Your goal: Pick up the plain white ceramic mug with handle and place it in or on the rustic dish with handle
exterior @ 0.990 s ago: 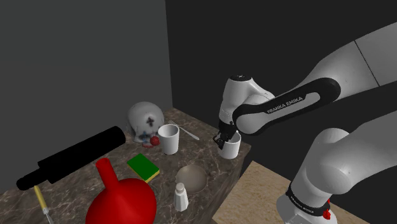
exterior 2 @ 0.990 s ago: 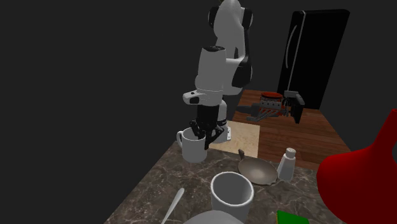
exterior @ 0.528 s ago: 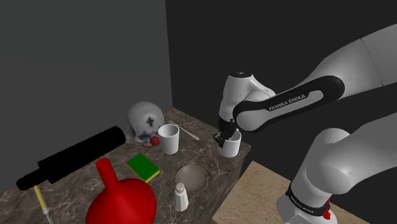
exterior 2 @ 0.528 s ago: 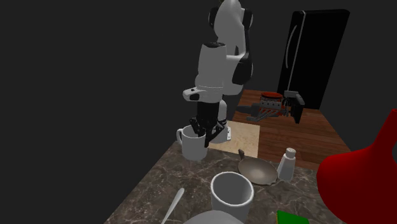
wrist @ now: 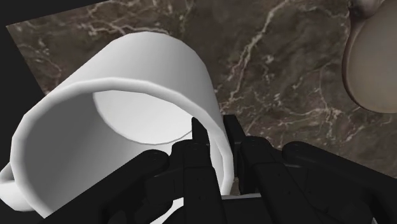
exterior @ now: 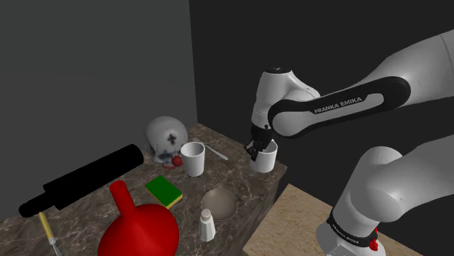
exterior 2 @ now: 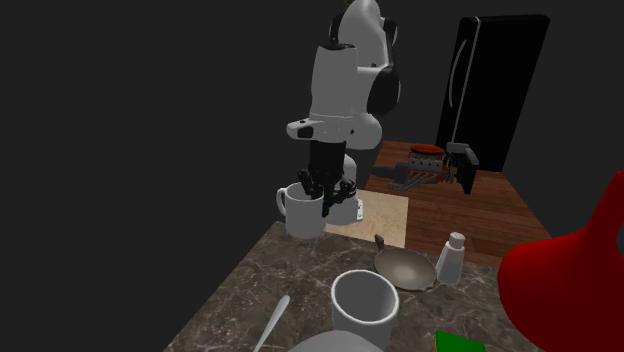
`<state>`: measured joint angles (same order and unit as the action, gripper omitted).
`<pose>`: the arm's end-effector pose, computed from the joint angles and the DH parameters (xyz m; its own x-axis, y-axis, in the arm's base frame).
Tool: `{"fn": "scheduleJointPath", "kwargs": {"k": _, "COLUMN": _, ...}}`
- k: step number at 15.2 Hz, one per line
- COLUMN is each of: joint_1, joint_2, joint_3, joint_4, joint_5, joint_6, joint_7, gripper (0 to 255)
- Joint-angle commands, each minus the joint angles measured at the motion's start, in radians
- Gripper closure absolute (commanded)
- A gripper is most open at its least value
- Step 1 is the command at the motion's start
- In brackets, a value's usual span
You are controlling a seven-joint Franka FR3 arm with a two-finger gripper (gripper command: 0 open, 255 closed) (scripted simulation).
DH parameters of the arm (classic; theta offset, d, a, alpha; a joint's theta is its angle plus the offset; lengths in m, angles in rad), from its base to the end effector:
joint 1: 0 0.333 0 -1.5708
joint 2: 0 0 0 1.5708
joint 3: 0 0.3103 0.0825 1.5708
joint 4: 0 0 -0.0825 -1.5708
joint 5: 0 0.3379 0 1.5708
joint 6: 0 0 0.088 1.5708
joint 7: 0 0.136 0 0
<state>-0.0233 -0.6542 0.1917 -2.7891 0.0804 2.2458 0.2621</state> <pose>0.3054 0.0506 0.3896 0.9787 -0.1705 0.1142 -0.1738 -0.9846 0.0196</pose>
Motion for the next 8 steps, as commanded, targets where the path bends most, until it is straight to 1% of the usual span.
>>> {"fn": "scheduleJointPath", "kwargs": {"k": 1, "joint_1": 0.0, "joint_2": -0.02, "joint_3": -0.005, "joint_4": 0.018, "joint_5": -0.002, "joint_6": -0.038, "joint_7": -0.003, "gripper": 255}}
{"fn": "scheduleJointPath", "kwargs": {"k": 8, "joint_1": -0.002, "joint_2": -0.06, "joint_3": -0.016, "joint_4": 0.09, "joint_5": -0.007, "joint_6": -0.15, "joint_7": -0.008, "gripper": 255}}
